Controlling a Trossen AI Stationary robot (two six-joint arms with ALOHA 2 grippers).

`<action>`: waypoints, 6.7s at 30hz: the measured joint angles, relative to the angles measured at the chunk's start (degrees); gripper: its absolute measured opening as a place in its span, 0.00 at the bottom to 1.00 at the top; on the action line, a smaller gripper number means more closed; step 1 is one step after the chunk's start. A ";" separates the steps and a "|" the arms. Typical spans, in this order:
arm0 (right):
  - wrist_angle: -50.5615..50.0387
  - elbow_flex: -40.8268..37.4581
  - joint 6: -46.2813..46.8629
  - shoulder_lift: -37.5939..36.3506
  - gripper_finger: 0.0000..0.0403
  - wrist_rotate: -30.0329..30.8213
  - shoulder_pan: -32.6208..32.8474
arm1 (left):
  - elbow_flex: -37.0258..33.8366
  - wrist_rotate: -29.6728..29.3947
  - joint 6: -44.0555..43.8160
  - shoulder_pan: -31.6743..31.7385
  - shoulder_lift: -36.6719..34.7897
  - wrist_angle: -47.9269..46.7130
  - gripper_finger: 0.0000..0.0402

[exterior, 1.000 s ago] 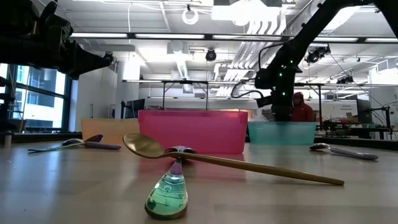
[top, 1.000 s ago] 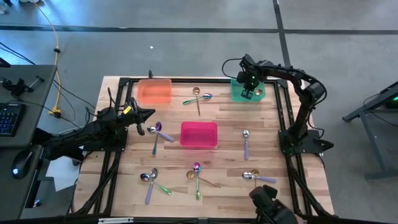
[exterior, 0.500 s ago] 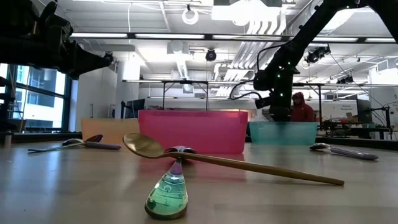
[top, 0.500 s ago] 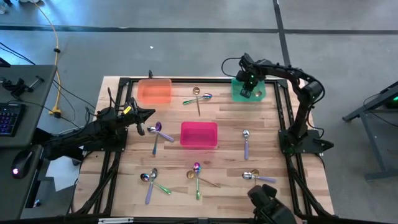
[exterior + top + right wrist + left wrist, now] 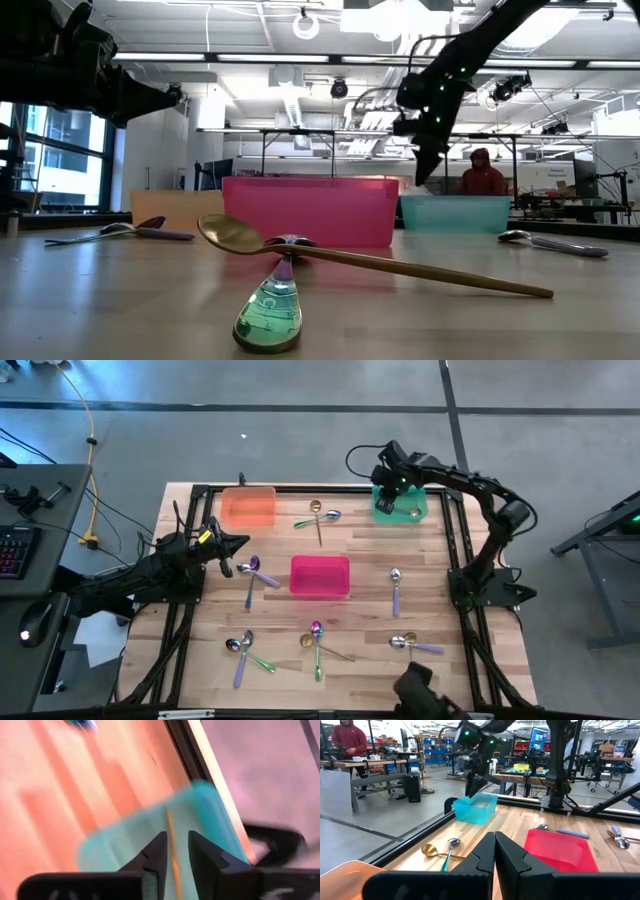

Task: Sort silverware by color (type)
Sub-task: Put the purple spoon into the red bin, then put the green spoon into the orange bin

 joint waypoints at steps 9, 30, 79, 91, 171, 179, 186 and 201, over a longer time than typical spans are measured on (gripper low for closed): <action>21.60 -15.92 3.76 -11.31 0.01 -7.24 3.23 | 0.02 0.01 0.00 0.00 0.02 1.32 0.00; 42.14 -30.40 11.73 -25.18 0.02 -8.10 17.42 | 0.02 13.06 -4.57 -0.71 4.95 8.29 0.00; 41.95 -30.40 12.00 -25.09 0.02 -8.04 29.49 | 40.07 8.28 20.31 -10.51 76.45 -36.09 0.22; 42.16 -30.38 12.02 -25.07 0.02 -8.04 29.49 | 40.23 2.47 23.54 -10.54 87.13 -36.73 0.22; 44.44 -30.38 11.73 -25.07 0.02 -8.01 29.48 | 79.38 -1.08 19.86 -18.75 108.11 -36.67 0.01; 44.41 -30.38 11.60 -25.07 0.02 -8.00 29.49 | 79.27 0.14 19.50 -18.84 107.80 -35.92 0.00; 43.46 -30.36 11.57 -25.07 0.02 -8.02 29.48 | 74.28 0.23 18.87 -18.84 105.01 -27.24 0.00; 41.64 -30.32 12.11 -24.98 0.02 -3.51 33.27 | 43.12 1.82 9.00 -18.58 79.37 2.61 0.00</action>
